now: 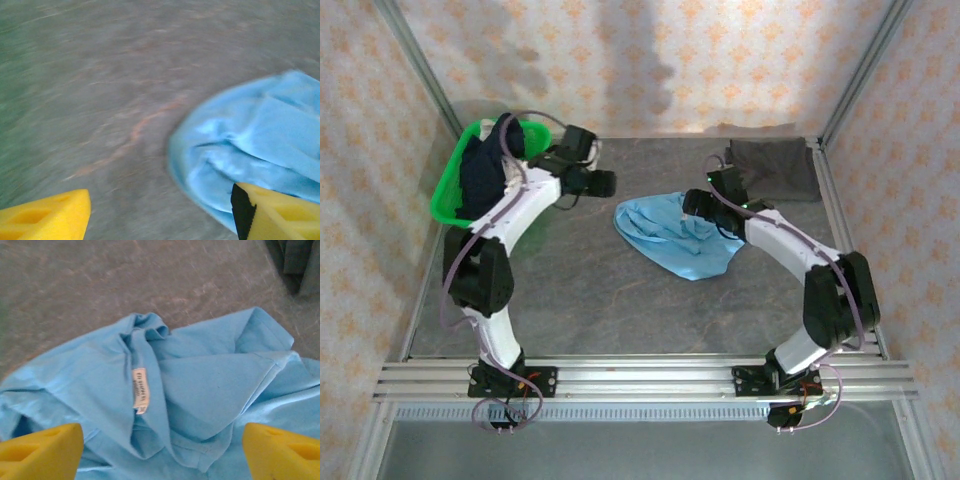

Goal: Fold and stack the t-shirts

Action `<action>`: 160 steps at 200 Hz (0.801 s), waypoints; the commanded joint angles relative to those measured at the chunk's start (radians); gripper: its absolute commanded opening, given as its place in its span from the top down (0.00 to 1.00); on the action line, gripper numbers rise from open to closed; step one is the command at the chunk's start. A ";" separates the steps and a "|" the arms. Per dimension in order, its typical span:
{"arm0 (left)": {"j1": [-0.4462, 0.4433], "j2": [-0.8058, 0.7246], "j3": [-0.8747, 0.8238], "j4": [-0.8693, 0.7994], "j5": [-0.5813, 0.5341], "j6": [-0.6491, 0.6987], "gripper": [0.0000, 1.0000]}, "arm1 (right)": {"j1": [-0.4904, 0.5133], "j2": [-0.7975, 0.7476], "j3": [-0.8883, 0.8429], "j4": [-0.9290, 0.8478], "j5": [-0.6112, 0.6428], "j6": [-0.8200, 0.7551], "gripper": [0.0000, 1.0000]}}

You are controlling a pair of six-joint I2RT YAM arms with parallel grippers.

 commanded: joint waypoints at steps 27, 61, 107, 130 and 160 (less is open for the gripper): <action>-0.112 0.302 0.263 -0.029 0.140 0.154 0.26 | -0.006 0.214 0.104 -0.042 -0.002 0.004 0.24; -0.115 0.469 0.360 -0.060 0.074 0.166 0.34 | -0.009 0.250 0.070 0.012 -0.040 0.040 0.28; -0.105 0.433 0.285 -0.020 0.095 0.127 0.86 | -0.009 0.299 0.101 0.000 -0.066 0.047 0.49; -0.082 0.315 0.163 0.045 0.120 0.091 1.00 | -0.008 0.289 0.109 -0.002 -0.076 0.042 0.66; -0.049 0.135 0.007 0.097 0.125 0.040 1.00 | -0.008 0.244 0.128 -0.042 -0.055 0.033 1.00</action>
